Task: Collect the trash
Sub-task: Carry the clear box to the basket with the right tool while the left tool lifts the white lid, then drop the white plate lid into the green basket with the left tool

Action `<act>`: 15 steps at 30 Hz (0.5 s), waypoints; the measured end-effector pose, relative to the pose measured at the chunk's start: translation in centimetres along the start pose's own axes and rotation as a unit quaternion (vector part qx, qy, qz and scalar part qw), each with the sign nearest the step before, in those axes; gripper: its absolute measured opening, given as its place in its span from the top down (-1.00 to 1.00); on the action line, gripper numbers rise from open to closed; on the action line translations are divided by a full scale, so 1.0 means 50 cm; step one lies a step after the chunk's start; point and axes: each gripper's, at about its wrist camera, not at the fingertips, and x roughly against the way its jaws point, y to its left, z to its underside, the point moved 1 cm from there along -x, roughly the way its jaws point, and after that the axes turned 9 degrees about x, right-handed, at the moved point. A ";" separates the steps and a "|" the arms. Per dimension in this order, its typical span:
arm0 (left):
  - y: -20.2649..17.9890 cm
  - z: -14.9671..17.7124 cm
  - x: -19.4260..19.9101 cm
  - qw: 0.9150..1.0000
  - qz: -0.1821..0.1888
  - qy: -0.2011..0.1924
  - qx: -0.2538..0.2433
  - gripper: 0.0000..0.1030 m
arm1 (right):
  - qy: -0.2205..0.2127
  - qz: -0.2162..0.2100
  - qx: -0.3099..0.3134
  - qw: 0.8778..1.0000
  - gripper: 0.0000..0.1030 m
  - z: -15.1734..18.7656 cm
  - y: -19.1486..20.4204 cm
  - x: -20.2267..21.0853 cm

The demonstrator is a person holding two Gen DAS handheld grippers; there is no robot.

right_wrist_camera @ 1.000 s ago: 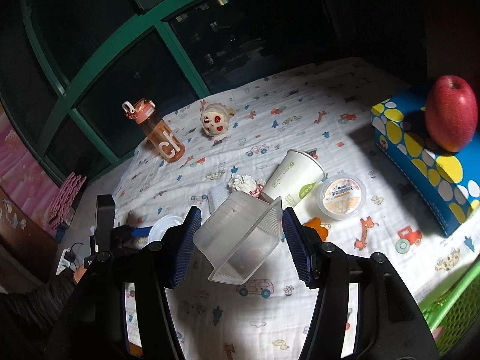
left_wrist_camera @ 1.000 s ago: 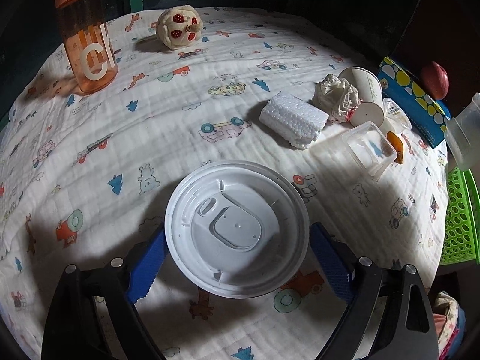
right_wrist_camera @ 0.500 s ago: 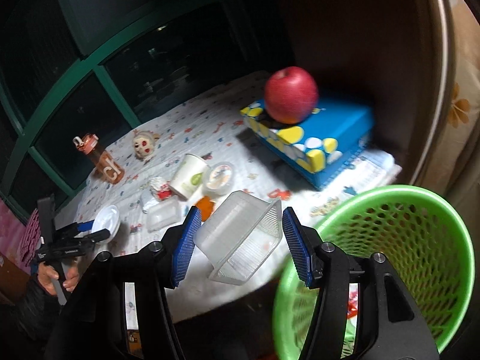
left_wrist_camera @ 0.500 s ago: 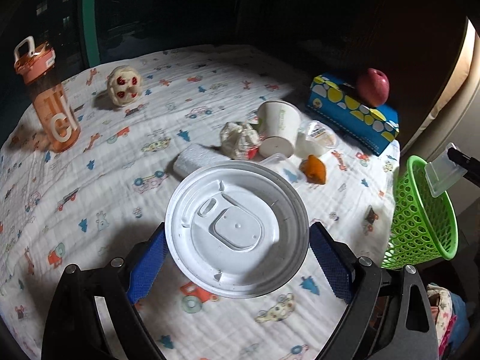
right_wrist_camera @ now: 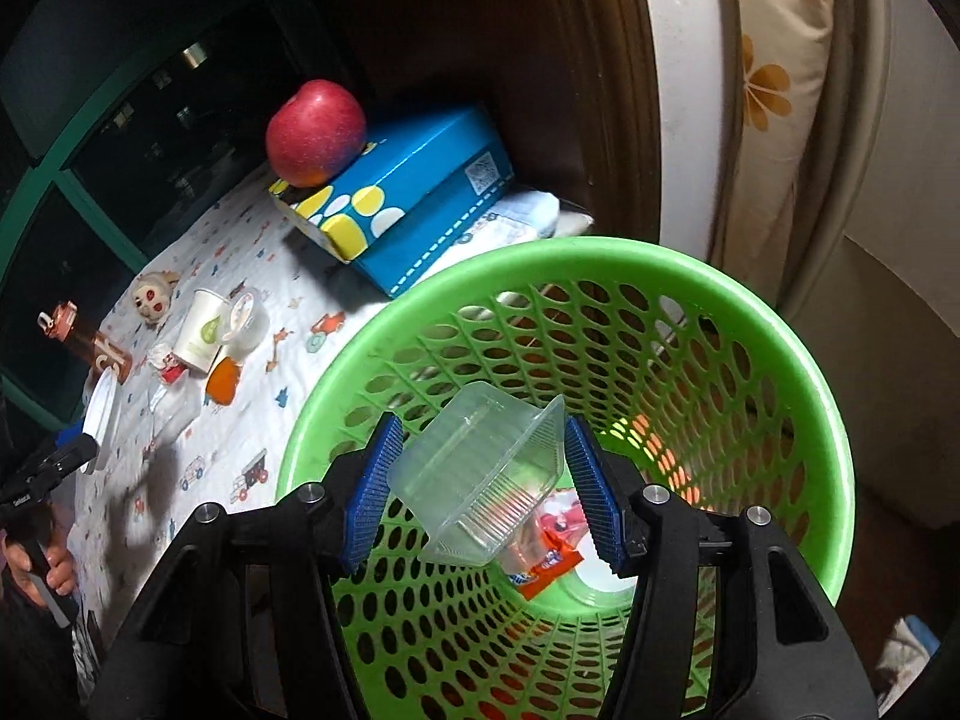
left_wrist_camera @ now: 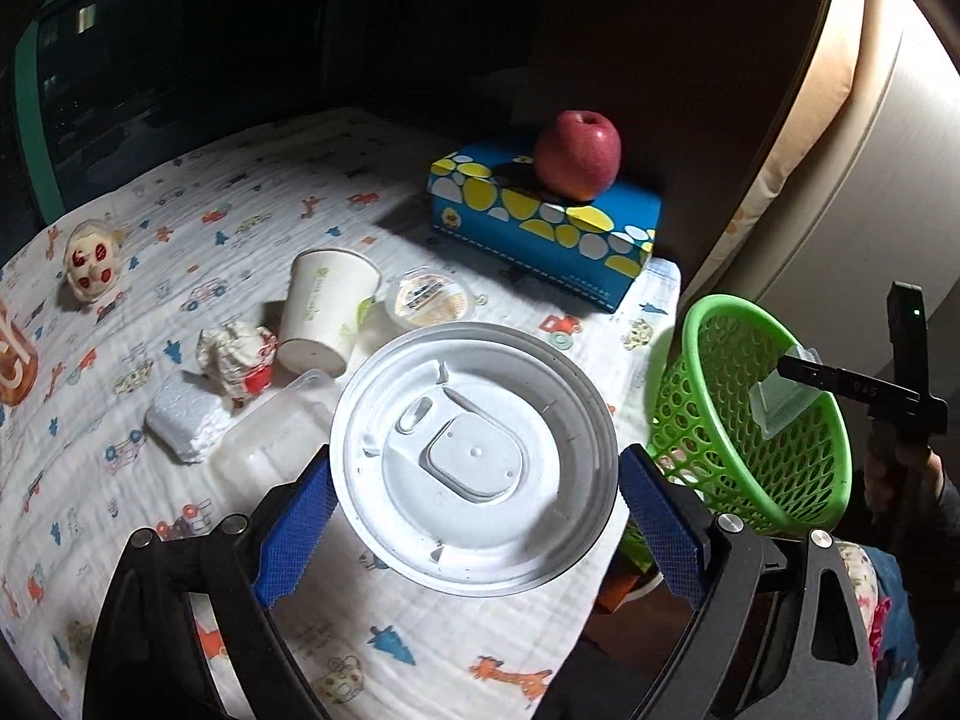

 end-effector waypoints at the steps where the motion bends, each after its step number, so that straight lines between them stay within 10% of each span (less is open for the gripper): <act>1: -0.014 -0.003 -0.003 1.000 0.003 0.001 -0.005 -0.72 | 0.000 0.003 -0.002 1.000 -0.10 -0.001 -0.006 -0.003; 6: -0.078 -0.013 -0.021 0.999 0.018 0.008 -0.030 -0.72 | -0.011 0.012 -0.019 1.000 -0.42 -0.008 -0.032 -0.011; 15: -0.186 -0.029 -0.058 0.996 0.047 0.020 -0.075 -0.72 | -0.045 0.008 -0.037 0.998 -0.42 0.004 -0.052 0.049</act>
